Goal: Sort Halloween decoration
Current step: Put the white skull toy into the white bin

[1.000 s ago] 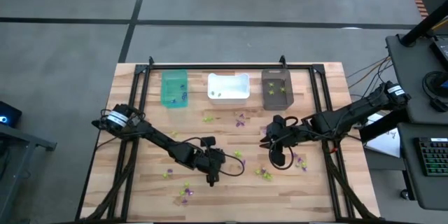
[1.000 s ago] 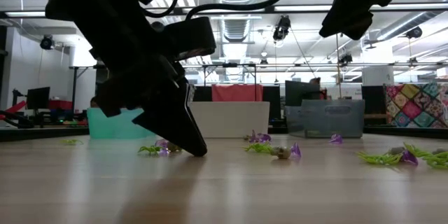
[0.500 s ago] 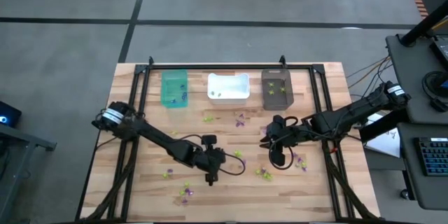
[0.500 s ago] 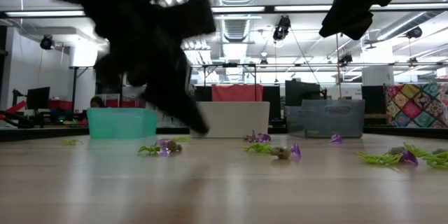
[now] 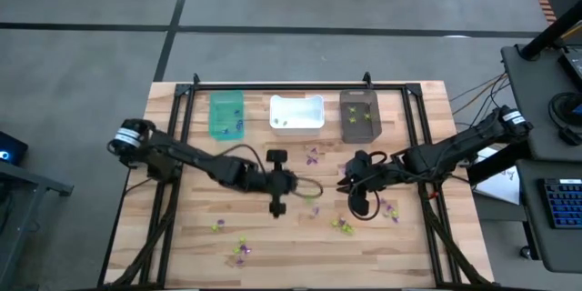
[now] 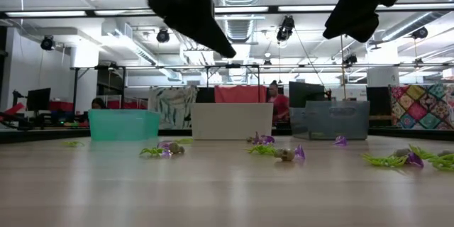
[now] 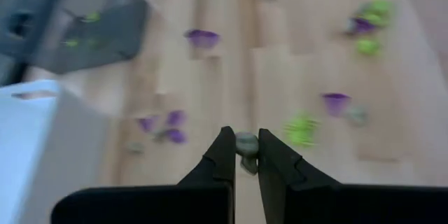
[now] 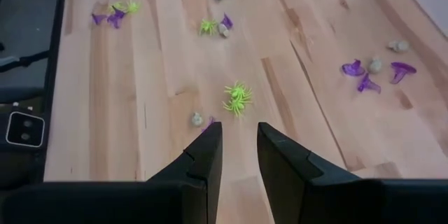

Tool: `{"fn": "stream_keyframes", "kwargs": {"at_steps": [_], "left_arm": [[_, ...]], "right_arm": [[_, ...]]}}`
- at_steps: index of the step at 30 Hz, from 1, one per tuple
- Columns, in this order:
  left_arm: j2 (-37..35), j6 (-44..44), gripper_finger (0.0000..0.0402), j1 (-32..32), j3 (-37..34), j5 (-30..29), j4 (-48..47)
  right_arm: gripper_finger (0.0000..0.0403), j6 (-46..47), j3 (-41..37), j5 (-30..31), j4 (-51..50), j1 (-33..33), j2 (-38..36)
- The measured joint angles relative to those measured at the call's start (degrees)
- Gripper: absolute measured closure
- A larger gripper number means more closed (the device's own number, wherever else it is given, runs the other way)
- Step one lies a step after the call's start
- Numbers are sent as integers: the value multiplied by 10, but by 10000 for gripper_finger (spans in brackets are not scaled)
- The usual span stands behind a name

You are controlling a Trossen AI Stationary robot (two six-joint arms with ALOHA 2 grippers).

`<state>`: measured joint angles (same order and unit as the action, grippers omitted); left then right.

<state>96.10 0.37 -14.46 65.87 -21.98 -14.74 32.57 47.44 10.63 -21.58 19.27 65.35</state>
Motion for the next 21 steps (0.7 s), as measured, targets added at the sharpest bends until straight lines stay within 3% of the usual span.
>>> {"fn": "stream_keyframes", "kwargs": {"at_steps": [5,15,21], "left_arm": [[-7,19,398,79,0,0,-4],[-6,-79,396,273,27,6,-3],[-6,-61,396,346,28,49,-3]], "right_arm": [[321,20,0,0,0,0,23],[321,32,0,1,-4,0,80],[321,28,0,1,-6,0,86]]}}
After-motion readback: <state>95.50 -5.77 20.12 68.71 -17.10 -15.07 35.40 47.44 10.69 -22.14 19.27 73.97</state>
